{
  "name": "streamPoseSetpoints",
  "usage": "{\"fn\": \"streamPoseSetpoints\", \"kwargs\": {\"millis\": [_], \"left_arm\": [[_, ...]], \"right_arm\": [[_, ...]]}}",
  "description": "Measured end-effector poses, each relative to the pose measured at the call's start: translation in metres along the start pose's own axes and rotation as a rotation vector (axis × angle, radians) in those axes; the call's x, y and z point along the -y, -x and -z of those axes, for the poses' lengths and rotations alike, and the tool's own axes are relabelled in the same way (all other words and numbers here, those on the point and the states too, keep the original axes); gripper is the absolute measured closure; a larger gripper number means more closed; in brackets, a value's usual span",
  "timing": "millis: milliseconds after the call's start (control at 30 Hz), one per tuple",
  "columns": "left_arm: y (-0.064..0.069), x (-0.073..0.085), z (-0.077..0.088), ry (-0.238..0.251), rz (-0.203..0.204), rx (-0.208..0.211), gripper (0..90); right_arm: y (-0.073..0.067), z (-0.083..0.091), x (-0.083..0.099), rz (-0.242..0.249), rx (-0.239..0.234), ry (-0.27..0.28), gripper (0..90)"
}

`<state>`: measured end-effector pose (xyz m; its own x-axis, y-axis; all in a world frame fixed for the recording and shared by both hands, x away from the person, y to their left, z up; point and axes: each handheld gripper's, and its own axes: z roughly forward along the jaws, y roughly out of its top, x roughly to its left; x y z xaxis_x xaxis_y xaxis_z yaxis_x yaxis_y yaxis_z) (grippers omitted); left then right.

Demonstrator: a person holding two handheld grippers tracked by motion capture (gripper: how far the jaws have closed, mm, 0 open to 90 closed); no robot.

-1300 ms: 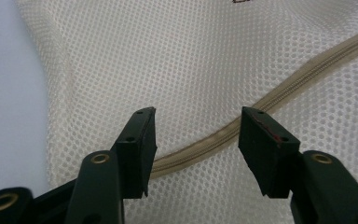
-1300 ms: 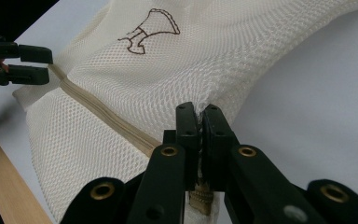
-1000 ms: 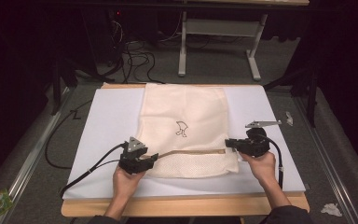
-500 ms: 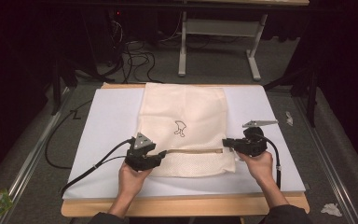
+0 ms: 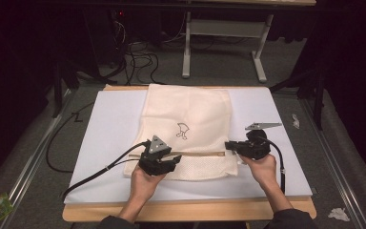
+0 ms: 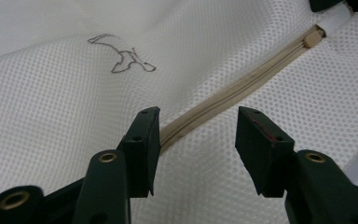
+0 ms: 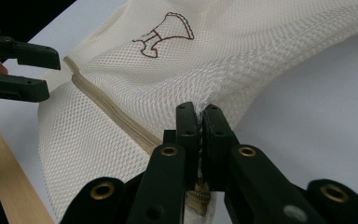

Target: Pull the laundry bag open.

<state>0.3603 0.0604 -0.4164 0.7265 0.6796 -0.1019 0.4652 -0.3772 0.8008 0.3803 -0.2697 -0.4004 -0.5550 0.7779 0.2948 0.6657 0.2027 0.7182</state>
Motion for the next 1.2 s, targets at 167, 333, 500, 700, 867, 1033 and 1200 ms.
{"fn": "streamPoseSetpoints", "kwargs": {"millis": [167,333,500,700,867,1033,1200], "left_arm": [[0.005,-0.003,-0.004,0.000,0.001,0.027,50.9],[0.010,-0.006,-0.008,-0.003,-0.003,0.044,51.4],[0.017,-0.011,-0.014,-0.004,-0.011,0.076,52.0],[0.022,-0.013,-0.018,-0.006,-0.015,0.100,53.5],[0.024,-0.015,-0.021,-0.009,-0.028,0.121,57.5],[0.027,-0.018,-0.024,-0.016,-0.034,0.132,57.6],[0.031,-0.020,-0.030,-0.024,-0.034,0.151,57.9]], "right_arm": [[0.000,-0.001,0.001,-0.007,-0.005,0.003,88.1],[-0.001,-0.003,0.002,-0.005,-0.006,0.001,88.1],[-0.003,-0.006,0.001,0.005,-0.010,0.004,88.1],[-0.007,-0.009,0.000,0.007,-0.019,0.006,88.1],[-0.010,-0.012,-0.001,0.011,-0.029,0.005,88.1],[-0.012,-0.014,-0.002,0.023,-0.032,0.006,88.1],[-0.015,-0.016,-0.003,0.024,-0.040,0.005,88.1]]}}
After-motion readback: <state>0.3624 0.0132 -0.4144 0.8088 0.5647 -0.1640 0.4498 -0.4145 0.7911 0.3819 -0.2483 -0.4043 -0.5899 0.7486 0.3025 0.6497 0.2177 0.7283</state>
